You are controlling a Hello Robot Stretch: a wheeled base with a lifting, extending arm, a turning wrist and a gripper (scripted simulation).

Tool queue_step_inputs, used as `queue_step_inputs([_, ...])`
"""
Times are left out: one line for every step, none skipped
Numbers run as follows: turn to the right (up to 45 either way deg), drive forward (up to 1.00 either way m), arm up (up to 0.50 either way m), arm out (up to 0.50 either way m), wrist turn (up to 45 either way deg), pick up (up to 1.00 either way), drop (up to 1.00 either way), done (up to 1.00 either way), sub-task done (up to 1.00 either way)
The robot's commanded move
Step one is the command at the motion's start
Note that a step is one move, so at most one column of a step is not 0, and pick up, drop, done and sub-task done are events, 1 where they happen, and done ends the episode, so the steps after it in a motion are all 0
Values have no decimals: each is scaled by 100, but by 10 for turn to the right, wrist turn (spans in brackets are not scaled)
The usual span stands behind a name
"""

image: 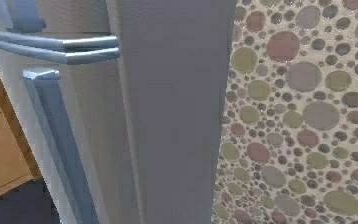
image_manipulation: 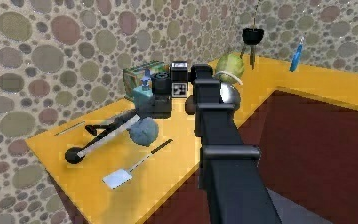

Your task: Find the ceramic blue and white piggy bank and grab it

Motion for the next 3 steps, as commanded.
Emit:
queue_step_inputs([0, 0, 0, 0, 450, 0, 0, 0, 0])
queue_step_inputs([0, 0, 0, 0, 180, 0, 0, 0, 0])
queue_step_inputs([0, 0, -8, 0, 0, 0, 0, 0, 0])
